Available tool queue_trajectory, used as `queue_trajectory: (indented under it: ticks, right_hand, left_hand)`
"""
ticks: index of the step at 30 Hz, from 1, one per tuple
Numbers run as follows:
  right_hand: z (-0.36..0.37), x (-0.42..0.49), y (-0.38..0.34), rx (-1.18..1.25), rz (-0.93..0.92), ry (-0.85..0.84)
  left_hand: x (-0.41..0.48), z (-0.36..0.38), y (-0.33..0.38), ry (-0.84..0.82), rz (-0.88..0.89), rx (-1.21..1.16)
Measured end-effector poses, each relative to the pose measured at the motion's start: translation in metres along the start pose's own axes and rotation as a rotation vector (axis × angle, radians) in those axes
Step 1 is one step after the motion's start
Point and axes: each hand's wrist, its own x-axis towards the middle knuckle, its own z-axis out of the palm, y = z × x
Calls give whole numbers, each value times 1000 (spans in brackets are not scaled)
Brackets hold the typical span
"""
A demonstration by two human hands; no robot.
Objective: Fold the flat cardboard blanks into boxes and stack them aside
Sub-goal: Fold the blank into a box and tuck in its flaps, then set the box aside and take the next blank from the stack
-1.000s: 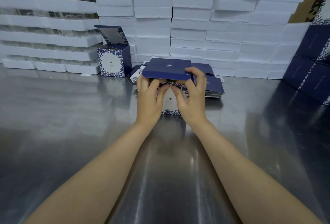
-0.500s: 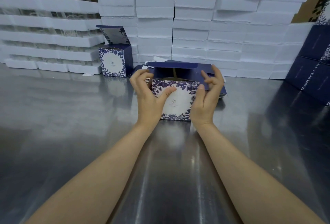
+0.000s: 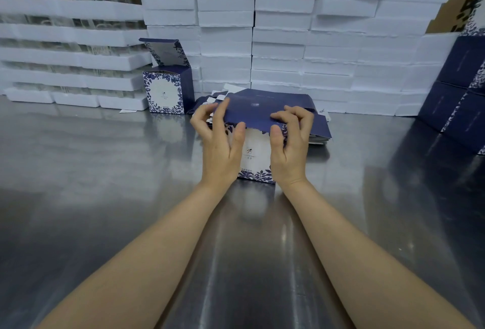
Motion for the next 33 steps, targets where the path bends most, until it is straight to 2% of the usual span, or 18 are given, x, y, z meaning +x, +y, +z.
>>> queue_trajectory:
  ticks: [2, 6, 10, 13, 16, 18, 20, 22, 25, 27, 29, 33]
  right_hand:
    - [0, 0, 0, 13, 22, 7]
    - [0, 0, 2, 27, 54, -3]
    - [5, -3, -5, 54, 120, 14]
    - [19, -9, -22, 51, 108, 22]
    - [39, -24, -42, -59, 42, -107]
    - [50, -33, -55, -39, 80, -223]
    - [53, -36, -62, 40, 113, -314]
    - [47, -35, -61, 98, 64, -418]
    - [32, -28, -48, 23, -26, -506]
    - [23, -22, -33, -162, -17, -464]
    - [15, -15, -17, -286, 105, -359]
    - [6, -9, 1, -277, 405, -195]
  left_hand:
    - [3, -3, 0, 14, 12, 10]
    - [6, -5, -2, -69, 136, 116]
    - [9, -8, -1, -84, 100, 100]
    - [9, -21, -2, -11, 70, 116]
    - [6, -38, 2, 113, -112, 156]
    - [2, -48, 5, 59, -196, 262]
    - [-1, -55, 2, -40, -152, 447]
    - [1, -62, -5, -103, -103, 568]
    - [12, -74, -22, -25, -146, 658]
    - [22, -81, -37, 54, -170, 721]
    - [32, -86, -55, 105, -205, 779]
    - [59, -90, -93, 130, -295, 828]
